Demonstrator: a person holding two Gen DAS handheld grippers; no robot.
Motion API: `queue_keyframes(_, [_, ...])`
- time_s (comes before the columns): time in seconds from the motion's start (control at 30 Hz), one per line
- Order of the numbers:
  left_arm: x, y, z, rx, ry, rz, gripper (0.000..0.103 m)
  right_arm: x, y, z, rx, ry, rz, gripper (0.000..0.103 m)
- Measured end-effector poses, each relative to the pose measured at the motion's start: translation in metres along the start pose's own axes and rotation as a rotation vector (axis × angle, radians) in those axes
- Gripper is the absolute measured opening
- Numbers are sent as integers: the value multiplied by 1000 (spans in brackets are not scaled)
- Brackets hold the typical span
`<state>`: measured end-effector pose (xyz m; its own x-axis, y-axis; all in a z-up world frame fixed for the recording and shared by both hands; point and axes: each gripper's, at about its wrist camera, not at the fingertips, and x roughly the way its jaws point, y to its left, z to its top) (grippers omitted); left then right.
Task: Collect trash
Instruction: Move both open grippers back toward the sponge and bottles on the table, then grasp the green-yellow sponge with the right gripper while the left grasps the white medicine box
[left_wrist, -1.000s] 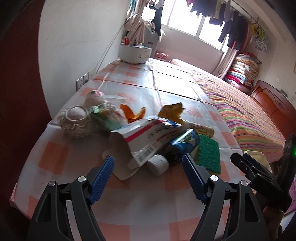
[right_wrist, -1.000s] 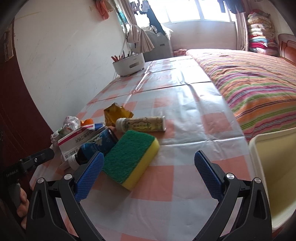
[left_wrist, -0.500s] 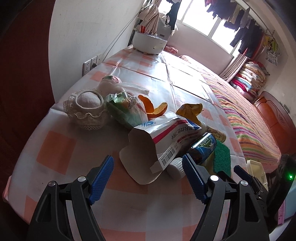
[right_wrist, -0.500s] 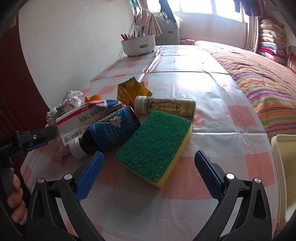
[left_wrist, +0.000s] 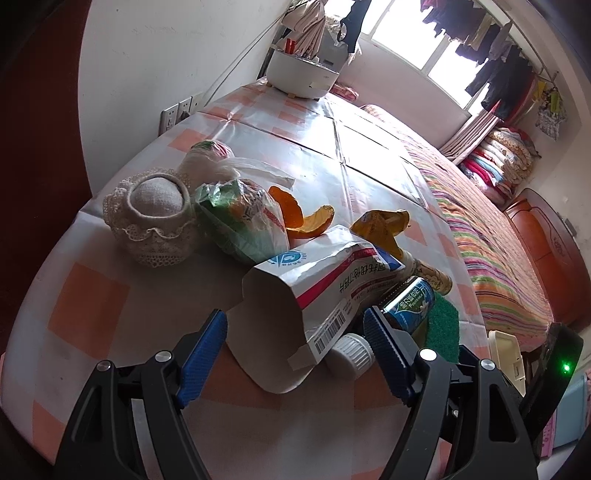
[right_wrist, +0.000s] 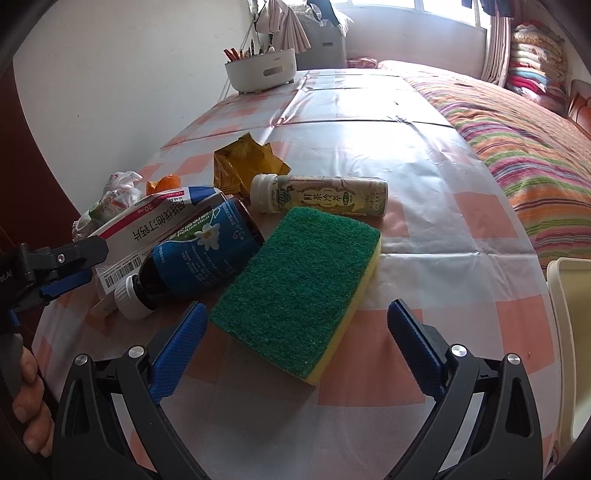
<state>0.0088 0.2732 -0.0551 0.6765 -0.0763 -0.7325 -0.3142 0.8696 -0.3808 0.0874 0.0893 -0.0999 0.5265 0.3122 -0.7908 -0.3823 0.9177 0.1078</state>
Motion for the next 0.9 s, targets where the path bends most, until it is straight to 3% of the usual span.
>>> queue_keyframes(0.17, [7,-2,4,-17,-3,2,74,5,0,1,-3,16,-8,83])
queue_keyframes(0.23, [11,-4,5,-21,4,-1,74,5,2,2,-27,15,-25,74])
queue_keyframes(0.4, [15,-8,4,-13,0,-1,73,1,-4,2,-35,1,-46,66])
queue_keyframes(0.43, [14,-9,3,-10,-3,0,66,-1,-6,2,-31,-10,-44,66])
queue_keyframes(0.53, [16,-11,2,2,11,-12,25,-8,-14,2,-22,-35,-49,65])
queue_keyframes(0.57, [18,-11,1,3,22,-22,20,-10,-17,1,-12,-40,-45,65])
queue_keyframes(0.9, [3,-22,-3,44,-56,-54,4,-30,-41,-1,65,-101,-9,65])
